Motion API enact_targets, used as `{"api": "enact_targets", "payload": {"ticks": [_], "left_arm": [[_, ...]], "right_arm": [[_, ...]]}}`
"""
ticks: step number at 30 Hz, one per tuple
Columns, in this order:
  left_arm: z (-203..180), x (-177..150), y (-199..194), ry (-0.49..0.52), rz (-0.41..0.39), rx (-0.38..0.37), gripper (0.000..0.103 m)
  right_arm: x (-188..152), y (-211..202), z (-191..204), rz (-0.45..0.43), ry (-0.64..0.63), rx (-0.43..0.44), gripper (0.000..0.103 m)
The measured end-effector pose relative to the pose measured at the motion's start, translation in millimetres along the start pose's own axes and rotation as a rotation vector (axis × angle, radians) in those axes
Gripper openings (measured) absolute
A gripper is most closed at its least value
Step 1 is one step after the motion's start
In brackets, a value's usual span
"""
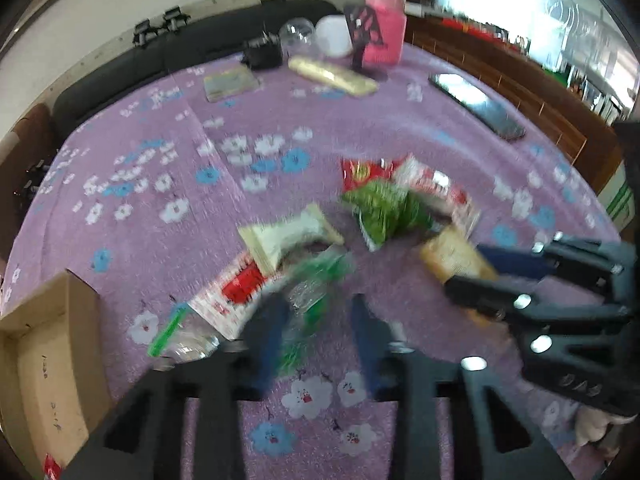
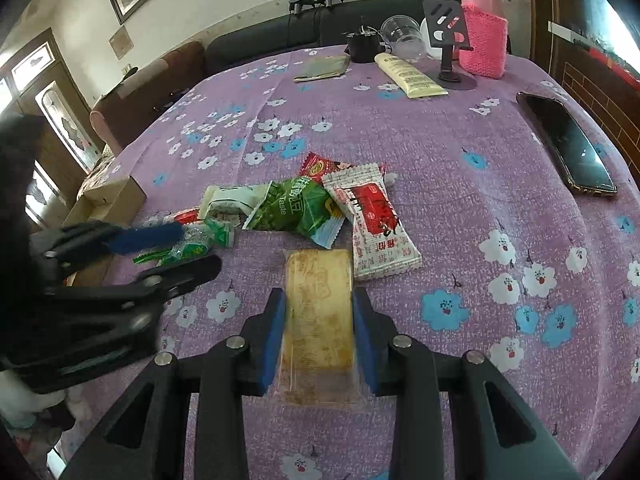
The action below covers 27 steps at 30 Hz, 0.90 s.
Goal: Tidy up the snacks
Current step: 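Grasp the clear green-tagged packet with the left gripper while the right holds the cake bar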
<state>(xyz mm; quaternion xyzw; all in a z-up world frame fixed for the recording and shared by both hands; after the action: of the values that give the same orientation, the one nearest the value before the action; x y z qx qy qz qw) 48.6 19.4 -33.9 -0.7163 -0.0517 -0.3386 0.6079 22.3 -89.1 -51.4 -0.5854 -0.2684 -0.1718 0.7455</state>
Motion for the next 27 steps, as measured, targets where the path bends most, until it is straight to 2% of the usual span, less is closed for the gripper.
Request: {"api": "enact_targets", "payload": {"ticks": [5,8,9,10,12,18,19,21,23,27], "left_arm": [[-13.5,-21.6,-17.0,0.012,0.005,-0.036,0.021],[-15.6,-23.7,-31.3,-0.002,-0.029,-0.041,0.021],[-14.2,-20.6,-33.3,-0.011,-0.040,-0.041,0.022],[-11.0,-15.0,-33.5,-0.018,-0.050,-0.029,0.028],[-7.4,-5.0,-28.7,-0.014,-0.058,-0.005,0.035],[-24.6,8.1,8.0,0.060,-0.011,-0.008,0.036],[-26.5,10.4,8.8,0.059,-0.032,-0.020,0.036],[-25.3,10.4,10.0,0.031,-0.025,-0.044,0.033],[-24.9,8.3,7.5,0.028,-0.028,-0.049,0.020],[-22.1,0.9,-10.1,-0.011,-0.051,-0.082,0.020]], "right_arm": [[0.5,-0.2,-0.8,0.004,0.011,0.009,0.032],[0.6,-0.3,-1.1,0.007,0.015,0.011,0.032],[0.6,-0.4,-1.4,0.008,0.018,0.013,0.032],[0.5,-0.6,-2.0,0.009,0.022,0.017,0.032],[0.4,-0.8,-2.6,0.011,0.027,0.021,0.032],[0.0,-1.5,-5.0,0.017,0.042,0.030,0.032],[-0.7,-2.0,-5.9,0.020,0.050,0.035,0.032],[-1.3,-2.9,-7.4,0.021,0.063,0.042,0.032],[-1.4,-3.2,-8.4,0.020,0.071,0.047,0.032],[1.4,-8.6,-10.1,-0.002,0.106,0.099,0.032]]}}
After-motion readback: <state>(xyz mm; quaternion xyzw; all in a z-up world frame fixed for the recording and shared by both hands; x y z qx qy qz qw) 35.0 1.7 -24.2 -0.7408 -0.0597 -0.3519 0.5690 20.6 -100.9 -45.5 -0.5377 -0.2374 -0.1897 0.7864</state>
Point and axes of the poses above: each gripper's, at about its wrist camera, not at the fingertips, and y roughly the way its jaws point, z to its left, x to its top, the point moved 6 cm from there along y, roughly the way its jaws point, and after that the axes turned 3 degrees about -x, right-handed, at the moved point
